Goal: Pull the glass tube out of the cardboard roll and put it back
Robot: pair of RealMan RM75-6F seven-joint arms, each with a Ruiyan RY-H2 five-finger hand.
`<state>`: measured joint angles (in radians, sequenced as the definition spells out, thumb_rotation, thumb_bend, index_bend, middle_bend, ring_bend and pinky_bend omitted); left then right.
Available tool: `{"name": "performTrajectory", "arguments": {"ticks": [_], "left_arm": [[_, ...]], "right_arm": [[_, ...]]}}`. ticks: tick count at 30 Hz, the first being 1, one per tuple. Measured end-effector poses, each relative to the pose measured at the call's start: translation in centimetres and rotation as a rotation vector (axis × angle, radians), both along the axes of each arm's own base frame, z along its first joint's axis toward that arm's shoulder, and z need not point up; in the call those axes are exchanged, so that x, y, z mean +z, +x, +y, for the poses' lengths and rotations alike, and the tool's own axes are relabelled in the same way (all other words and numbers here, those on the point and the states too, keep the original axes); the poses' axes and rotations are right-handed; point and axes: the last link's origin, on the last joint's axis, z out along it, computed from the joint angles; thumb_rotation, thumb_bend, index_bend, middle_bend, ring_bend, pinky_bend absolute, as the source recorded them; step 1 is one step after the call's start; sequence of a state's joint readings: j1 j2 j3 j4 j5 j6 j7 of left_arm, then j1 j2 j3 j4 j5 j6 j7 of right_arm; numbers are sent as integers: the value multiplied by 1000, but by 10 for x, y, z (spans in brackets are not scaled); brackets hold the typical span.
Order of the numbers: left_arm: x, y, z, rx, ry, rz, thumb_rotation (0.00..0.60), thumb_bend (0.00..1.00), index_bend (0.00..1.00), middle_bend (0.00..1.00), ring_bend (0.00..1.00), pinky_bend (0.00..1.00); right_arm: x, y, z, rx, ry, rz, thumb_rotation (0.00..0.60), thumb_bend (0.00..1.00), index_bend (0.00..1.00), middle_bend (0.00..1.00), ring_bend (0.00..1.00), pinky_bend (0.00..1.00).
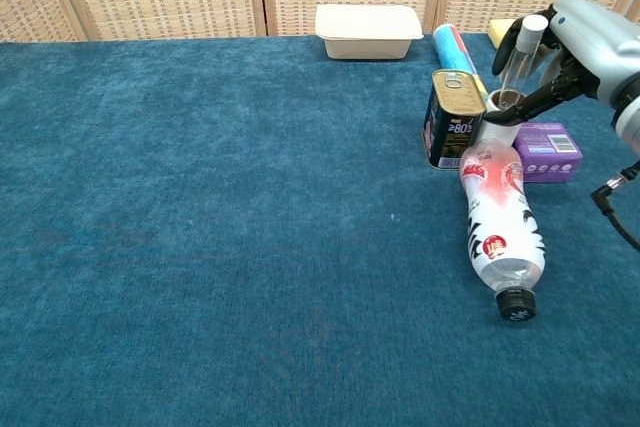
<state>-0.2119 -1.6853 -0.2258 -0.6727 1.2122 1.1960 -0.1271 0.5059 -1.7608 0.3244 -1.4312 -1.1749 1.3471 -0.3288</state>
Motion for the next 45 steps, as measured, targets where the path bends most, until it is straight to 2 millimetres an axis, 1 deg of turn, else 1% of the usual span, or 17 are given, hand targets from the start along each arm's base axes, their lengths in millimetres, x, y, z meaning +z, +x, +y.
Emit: {"name": "performTrajectory", "arguments": {"ticks": [9,19,35,45], "left_arm": [[0,0,0,1,0,0,599,106,399,369,201,295],[0,0,0,1,0,1,596,107,399,369,201,295],[0,0,0,1,1,0,600,107,399,369,201,295],[0,0,0,2,0,1,599,107,399,369,201,295]], "right_arm": [[-2,2,-2,1,1,4,600,186,530,531,470,470],[-5,4,-4,1,11,18,600,198,559,563,501,478],[-6,7,-10,6,8,18,600,207,564,576,517,484],[-7,8,-16,8,11,34,600,214,574,608,552,514]]}}
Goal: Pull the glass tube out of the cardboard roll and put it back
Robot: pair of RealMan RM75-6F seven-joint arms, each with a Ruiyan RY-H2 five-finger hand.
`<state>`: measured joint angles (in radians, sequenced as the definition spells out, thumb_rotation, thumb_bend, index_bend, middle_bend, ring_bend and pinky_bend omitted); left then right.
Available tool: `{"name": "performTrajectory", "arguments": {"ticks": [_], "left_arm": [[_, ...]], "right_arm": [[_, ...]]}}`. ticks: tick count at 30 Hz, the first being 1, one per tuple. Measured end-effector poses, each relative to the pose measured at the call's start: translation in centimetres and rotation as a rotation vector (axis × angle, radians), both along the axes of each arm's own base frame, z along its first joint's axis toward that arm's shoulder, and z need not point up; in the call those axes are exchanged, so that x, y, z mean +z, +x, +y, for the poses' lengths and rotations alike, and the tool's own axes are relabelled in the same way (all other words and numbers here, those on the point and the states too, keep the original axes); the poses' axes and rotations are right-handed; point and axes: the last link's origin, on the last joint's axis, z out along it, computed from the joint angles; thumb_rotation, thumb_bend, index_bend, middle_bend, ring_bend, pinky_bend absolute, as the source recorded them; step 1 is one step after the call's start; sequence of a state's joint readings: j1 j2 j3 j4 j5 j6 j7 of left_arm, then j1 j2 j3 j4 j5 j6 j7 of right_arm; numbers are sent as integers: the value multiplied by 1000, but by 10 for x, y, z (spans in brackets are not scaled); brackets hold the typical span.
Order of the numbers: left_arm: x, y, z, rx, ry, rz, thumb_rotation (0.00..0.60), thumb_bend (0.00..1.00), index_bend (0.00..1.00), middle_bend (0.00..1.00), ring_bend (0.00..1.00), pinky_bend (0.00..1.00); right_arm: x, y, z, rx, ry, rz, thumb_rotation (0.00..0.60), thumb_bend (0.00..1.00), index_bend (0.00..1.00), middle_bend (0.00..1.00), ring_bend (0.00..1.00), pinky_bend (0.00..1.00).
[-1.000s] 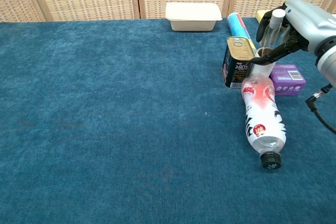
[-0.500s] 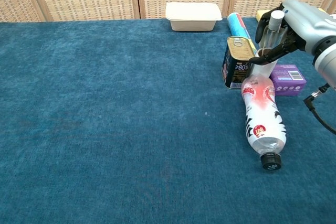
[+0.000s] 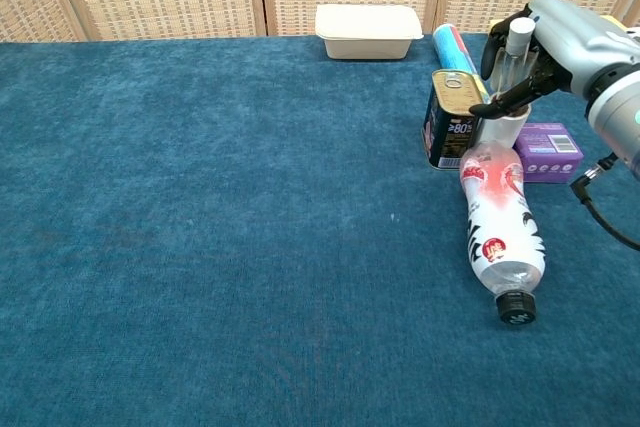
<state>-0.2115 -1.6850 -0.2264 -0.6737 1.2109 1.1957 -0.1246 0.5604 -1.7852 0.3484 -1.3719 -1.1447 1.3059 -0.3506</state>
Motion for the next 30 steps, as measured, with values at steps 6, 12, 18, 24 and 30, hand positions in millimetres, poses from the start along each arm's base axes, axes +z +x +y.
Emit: {"name": "performTrajectory", "arguments": {"ticks": [6,12,18,24,30], "left_arm": [[0,0,0,0,1,0,600,107,399,369,201,295],[0,0,0,1,1,1,600,107,399,370,201,295],[0,0,0,1,1,0,599,107,399,370,201,295],[0,0,0,1,1,0,599,107,399,370,201,295],[0,0,0,1,1,-1,599,107,399,370,201,295]], "right_arm": [[2,1,-2,3,-7,-2,600,221,587,637,585,557],[3,4,-5,17,-5,15,600,224,594,663,618,598],[3,7,-7,24,-4,24,600,226,606,688,664,627],[1,10,-9,29,-1,30,600,241,625,712,699,654],[1,12,-11,29,0,28,600,246,635,724,714,665]]}}
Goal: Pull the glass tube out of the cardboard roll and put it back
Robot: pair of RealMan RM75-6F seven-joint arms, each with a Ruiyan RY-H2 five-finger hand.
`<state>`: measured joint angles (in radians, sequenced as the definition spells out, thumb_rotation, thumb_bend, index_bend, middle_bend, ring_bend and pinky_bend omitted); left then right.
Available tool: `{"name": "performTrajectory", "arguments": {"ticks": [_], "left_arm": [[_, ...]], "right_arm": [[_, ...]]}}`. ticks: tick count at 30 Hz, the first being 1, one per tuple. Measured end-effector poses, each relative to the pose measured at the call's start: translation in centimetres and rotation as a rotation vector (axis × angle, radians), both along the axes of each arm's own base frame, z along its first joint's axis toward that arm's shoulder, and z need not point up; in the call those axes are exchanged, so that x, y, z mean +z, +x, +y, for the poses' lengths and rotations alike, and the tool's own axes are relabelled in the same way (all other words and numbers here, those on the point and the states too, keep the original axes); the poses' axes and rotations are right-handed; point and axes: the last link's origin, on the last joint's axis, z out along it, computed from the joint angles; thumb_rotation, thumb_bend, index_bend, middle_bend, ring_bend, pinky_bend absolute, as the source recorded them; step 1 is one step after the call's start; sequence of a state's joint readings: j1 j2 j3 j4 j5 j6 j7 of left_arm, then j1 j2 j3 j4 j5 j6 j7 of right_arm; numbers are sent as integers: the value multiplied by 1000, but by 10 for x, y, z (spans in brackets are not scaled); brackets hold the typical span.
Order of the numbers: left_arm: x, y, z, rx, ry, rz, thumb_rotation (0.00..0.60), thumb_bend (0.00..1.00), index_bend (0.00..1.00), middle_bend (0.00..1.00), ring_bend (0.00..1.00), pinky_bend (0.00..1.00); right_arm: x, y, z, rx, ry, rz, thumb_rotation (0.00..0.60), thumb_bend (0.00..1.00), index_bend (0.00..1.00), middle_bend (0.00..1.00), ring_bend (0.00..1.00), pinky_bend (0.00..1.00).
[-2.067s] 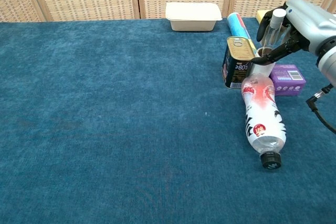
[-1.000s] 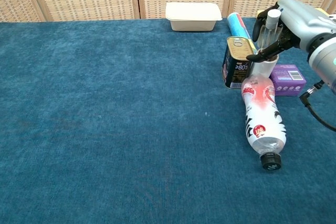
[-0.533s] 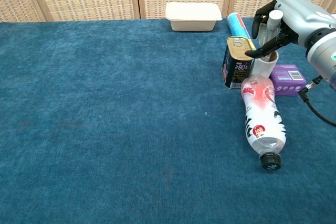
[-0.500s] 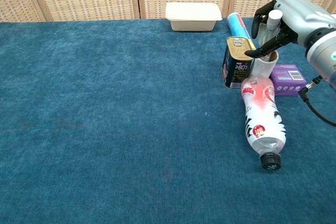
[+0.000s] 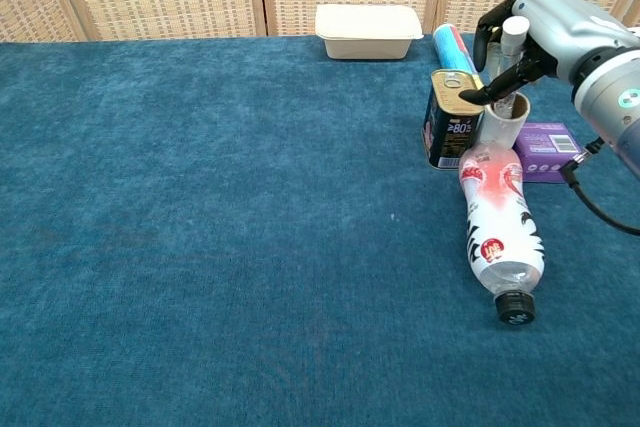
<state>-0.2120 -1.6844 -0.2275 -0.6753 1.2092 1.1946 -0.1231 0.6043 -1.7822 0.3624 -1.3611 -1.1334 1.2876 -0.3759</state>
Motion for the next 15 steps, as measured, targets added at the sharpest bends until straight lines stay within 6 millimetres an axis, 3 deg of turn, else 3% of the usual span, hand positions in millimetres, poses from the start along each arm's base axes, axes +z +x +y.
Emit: {"name": "performTrajectory", "arguments": {"ticks": [15], "left_arm": [[0,0,0,0,0,1,600,108,399,370,201,295]], "right_arm": [[0,4,-7,-2,11,-29,600,247,663,755,743,689]]}}
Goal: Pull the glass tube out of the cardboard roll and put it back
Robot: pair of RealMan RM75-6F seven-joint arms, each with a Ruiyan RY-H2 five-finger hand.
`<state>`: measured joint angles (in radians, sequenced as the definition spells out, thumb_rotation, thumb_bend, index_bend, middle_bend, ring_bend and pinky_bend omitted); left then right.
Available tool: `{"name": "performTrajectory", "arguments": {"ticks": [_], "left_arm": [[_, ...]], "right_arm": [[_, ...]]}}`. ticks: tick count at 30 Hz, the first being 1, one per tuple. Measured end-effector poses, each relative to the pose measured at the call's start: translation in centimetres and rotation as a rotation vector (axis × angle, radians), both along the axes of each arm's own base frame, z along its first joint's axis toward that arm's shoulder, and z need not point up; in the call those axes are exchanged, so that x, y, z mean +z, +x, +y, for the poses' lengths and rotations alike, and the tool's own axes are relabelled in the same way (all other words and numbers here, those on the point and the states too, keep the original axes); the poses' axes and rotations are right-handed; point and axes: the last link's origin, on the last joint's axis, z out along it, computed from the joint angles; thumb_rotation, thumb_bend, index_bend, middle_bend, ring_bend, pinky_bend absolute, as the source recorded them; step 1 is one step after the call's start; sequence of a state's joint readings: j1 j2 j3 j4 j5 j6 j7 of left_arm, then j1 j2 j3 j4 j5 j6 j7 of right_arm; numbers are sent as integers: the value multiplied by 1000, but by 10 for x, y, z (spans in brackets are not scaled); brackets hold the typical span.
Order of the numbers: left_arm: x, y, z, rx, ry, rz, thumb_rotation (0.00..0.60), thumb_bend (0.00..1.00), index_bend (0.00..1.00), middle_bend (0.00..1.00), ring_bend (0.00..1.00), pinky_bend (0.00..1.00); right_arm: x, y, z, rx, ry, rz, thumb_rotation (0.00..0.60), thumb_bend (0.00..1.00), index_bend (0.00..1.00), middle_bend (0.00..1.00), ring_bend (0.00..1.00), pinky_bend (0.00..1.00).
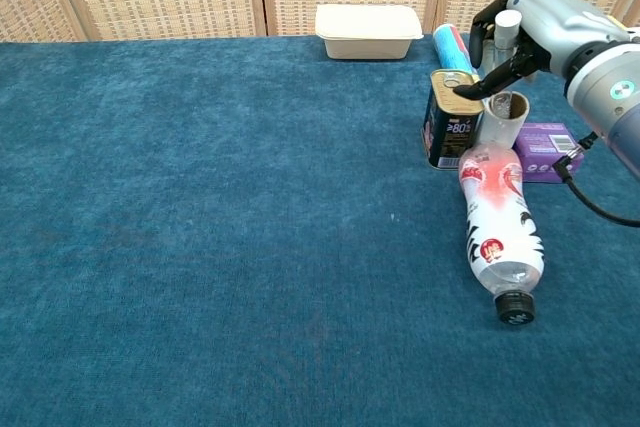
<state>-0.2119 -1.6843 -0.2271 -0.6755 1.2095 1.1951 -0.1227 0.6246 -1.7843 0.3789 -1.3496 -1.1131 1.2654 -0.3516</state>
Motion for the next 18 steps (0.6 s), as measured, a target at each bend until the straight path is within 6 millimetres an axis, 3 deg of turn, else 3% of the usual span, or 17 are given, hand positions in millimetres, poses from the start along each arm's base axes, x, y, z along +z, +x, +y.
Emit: {"name": "performTrajectory", "arguments": {"ticks": [18], "left_arm": [[0,0,0,0,0,-1,599,106,399,370,201,295]], "right_arm": [[-2,5,-11,1,-7,-4,600,252,695,775,763,707]]}}
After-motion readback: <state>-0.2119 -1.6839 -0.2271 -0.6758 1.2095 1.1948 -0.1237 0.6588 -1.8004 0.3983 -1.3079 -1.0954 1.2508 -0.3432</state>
